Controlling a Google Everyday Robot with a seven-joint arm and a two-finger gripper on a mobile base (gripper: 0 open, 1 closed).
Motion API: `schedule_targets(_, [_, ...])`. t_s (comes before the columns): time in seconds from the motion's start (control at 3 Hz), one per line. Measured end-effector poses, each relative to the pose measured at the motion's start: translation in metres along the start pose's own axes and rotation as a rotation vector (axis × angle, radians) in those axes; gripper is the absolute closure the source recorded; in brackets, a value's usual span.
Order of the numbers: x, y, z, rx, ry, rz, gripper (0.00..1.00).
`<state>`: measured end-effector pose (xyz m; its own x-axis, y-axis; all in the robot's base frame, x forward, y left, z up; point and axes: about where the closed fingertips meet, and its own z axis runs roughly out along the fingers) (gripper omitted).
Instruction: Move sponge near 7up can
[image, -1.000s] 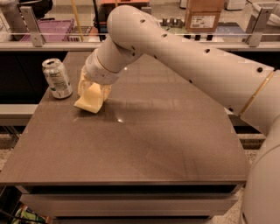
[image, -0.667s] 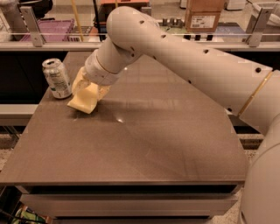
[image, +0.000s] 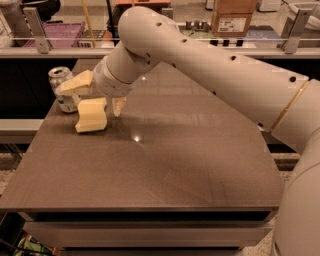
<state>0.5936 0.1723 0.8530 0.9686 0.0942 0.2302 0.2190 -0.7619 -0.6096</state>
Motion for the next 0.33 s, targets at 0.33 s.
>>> schedule_targets(0.33, [0.0005,-0.0015,-0.0018,0.000,0.000,0.000,0.00])
